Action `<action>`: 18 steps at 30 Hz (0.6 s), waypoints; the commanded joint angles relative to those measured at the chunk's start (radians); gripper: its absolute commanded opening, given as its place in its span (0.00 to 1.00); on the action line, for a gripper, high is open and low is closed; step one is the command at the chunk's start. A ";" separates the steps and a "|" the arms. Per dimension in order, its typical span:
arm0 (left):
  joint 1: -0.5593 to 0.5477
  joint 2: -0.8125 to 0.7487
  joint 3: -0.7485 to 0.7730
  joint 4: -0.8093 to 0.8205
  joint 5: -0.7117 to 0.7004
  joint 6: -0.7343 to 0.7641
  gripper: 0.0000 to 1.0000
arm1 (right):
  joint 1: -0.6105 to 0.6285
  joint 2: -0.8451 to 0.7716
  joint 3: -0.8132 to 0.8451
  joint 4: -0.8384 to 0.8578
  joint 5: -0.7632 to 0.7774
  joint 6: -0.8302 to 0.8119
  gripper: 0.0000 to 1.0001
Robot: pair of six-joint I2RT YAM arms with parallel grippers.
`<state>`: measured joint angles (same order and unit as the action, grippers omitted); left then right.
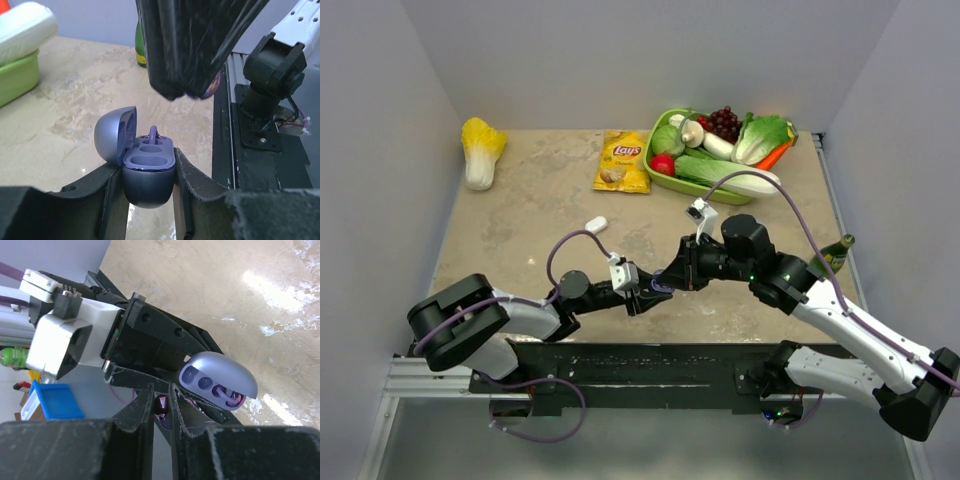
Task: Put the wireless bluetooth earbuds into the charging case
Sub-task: Place the earbud in the charging case.
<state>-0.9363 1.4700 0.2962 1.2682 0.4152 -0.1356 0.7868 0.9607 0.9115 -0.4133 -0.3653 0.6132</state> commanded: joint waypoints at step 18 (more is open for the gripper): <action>-0.006 -0.030 0.069 0.629 0.005 0.045 0.00 | 0.006 0.027 0.033 0.037 0.134 0.026 0.00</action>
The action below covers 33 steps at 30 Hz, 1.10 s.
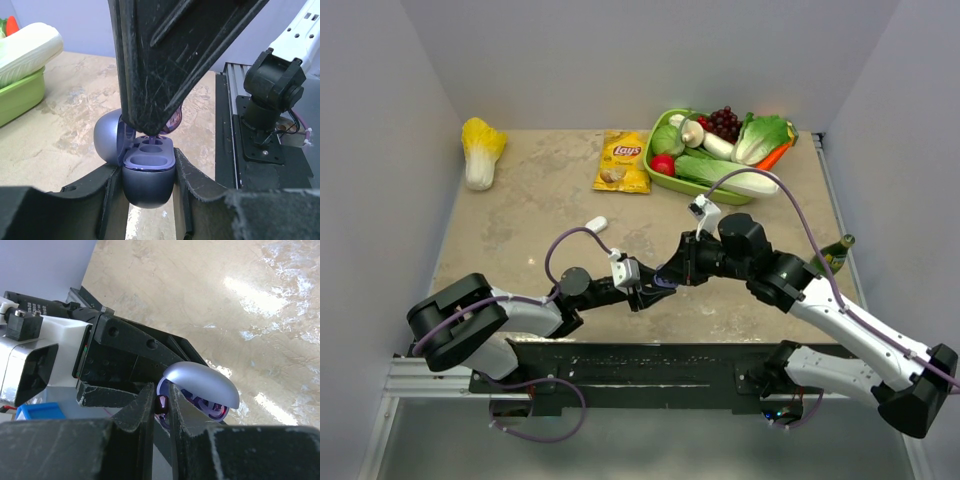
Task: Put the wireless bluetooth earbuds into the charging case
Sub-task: Place the earbud in the charging case.
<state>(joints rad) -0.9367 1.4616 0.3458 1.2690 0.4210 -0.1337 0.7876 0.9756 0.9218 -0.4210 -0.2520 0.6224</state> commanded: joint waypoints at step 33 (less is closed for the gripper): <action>-0.020 -0.021 0.044 0.629 -0.034 0.065 0.00 | 0.012 0.037 -0.037 0.097 0.056 0.054 0.00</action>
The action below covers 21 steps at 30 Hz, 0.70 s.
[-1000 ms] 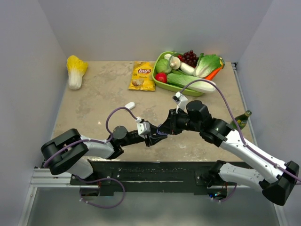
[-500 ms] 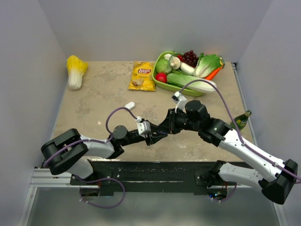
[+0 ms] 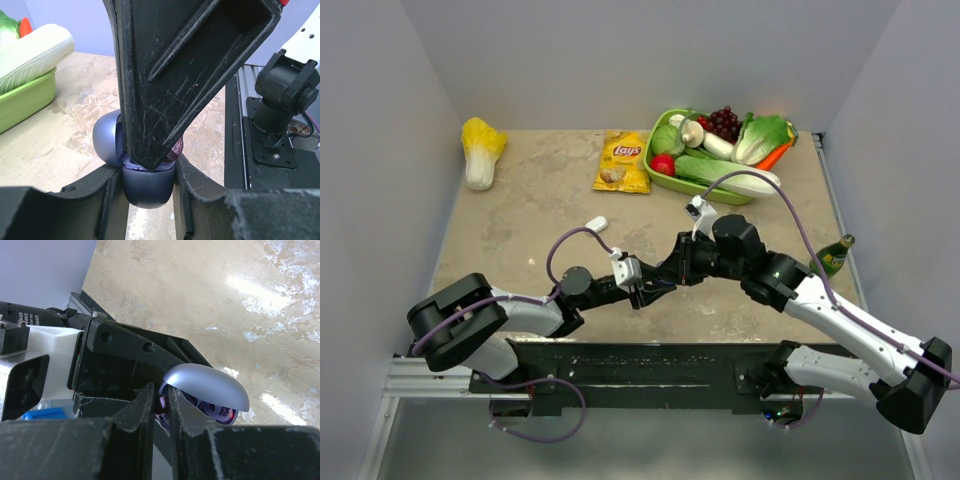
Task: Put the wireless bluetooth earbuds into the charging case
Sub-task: Place the earbud in the charging case.
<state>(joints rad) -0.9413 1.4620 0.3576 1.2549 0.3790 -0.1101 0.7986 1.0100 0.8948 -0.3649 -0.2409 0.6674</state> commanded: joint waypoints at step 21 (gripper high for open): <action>-0.039 -0.022 0.063 0.643 -0.012 0.066 0.00 | 0.001 -0.016 -0.069 0.109 0.081 0.087 0.04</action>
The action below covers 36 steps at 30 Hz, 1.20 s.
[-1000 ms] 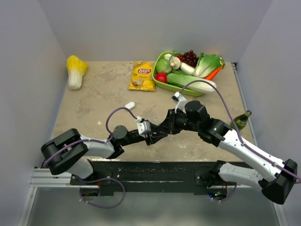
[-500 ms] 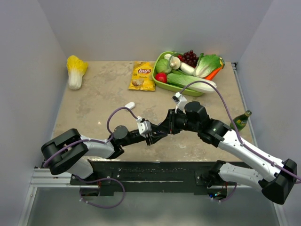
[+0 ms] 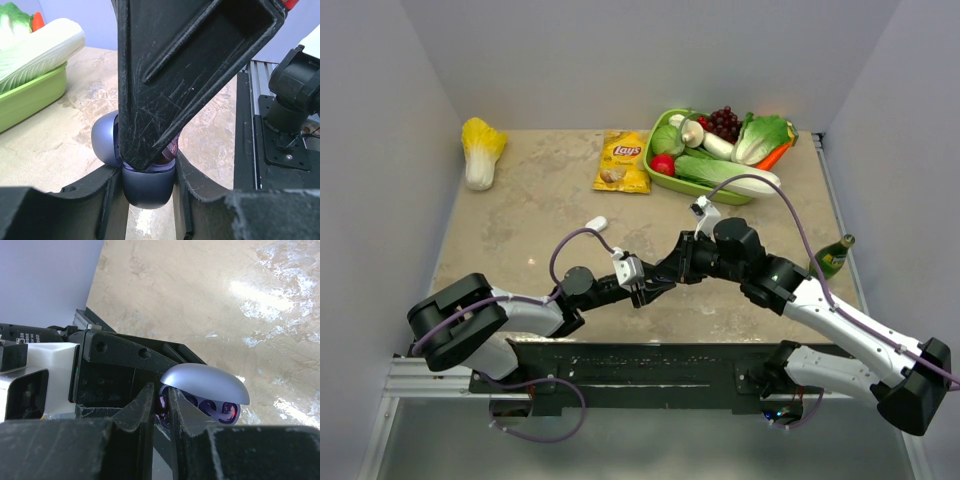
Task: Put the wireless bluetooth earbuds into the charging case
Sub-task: Place the earbud in the charging case.
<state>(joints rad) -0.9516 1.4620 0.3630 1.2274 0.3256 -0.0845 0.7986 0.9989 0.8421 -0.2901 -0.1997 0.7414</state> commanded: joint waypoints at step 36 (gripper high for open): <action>-0.036 -0.023 0.033 0.670 0.035 0.025 0.00 | -0.001 -0.006 0.040 -0.046 0.152 -0.034 0.32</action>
<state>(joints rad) -0.9638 1.4620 0.3645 1.2163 0.3031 -0.0849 0.8097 0.9916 0.8433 -0.2993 -0.1646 0.7429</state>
